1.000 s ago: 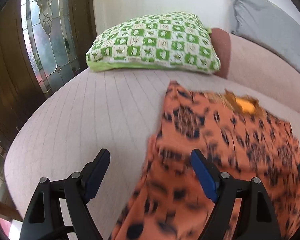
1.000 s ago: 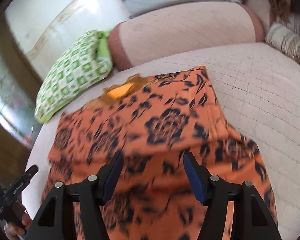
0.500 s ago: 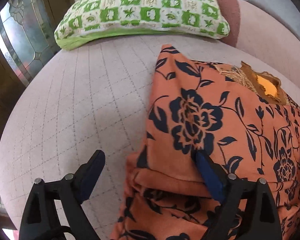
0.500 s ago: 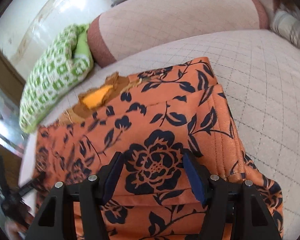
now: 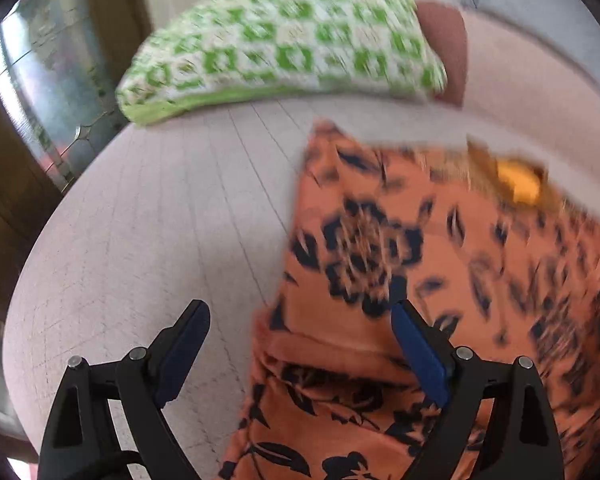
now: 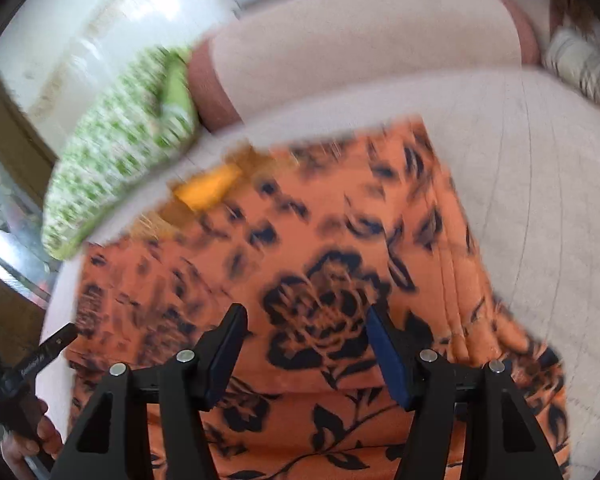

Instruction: Fold small clothes

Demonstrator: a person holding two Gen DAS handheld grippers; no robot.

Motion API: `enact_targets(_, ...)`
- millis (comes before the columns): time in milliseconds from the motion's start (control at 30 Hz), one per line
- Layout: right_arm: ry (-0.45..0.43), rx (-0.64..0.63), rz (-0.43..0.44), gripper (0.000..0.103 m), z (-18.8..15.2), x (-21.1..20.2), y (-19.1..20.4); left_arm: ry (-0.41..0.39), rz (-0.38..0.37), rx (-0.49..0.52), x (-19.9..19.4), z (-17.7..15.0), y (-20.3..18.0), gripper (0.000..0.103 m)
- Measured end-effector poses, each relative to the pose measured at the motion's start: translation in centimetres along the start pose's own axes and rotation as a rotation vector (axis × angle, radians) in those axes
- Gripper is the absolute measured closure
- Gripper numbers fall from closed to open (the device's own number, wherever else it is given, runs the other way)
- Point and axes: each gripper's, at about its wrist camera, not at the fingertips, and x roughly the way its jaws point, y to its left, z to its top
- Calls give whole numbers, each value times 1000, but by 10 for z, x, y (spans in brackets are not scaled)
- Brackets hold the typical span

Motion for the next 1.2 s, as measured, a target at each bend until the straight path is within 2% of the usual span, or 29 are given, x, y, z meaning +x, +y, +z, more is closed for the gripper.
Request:
enact_targets(33, -15, -1, -1, 39, 0, 1, 0, 26, 6, 21, 6, -3, -4, 11)
enact_targets(100, -18, -8, -13, 38, 3, -1, 3, 10, 9, 9, 5, -5, -5, 11)
enact_targets(200, -31, 16, 13, 38, 4, -9, 3, 26, 6, -1, -4, -8, -3, 11)
enact_targets(333, -68, 8, 49, 37, -6, -35, 1, -60, -4, 13, -39, -22, -4, 11)
enact_targets(467, -112, 6, 72, 37, -24, -73, -8, -121, -33, 82, -78, -63, 2, 11)
enact_targets(567, -137, 0, 91, 36, -43, -109, -20, -132, -67, 64, -102, -87, 22, 11)
enact_targets(700, -143, 19, 102, 33, -75, -145, -44, -150, -55, 38, -126, -127, 57, 11)
enact_targets(867, -93, 68, 88, 33, -110, -179, -87, -103, -81, -26, -132, -165, 116, 11)
enact_targets(967, -76, 133, 102, 33, -125, -196, -119, -64, -140, -84, -128, -184, 140, 11)
enact_targets(1033, -68, 179, 115, 33, -133, -201, -134, -64, -229, -122, -130, -190, 149, 11)
enact_targets(1167, 6, 264, 179, 33, -139, -194, -155, -40, -334, -111, -126, -193, 144, 14)
enact_targets(1200, 22, 282, 189, 33, -141, -191, -157, -18, -363, -87, -122, -193, 137, 19)
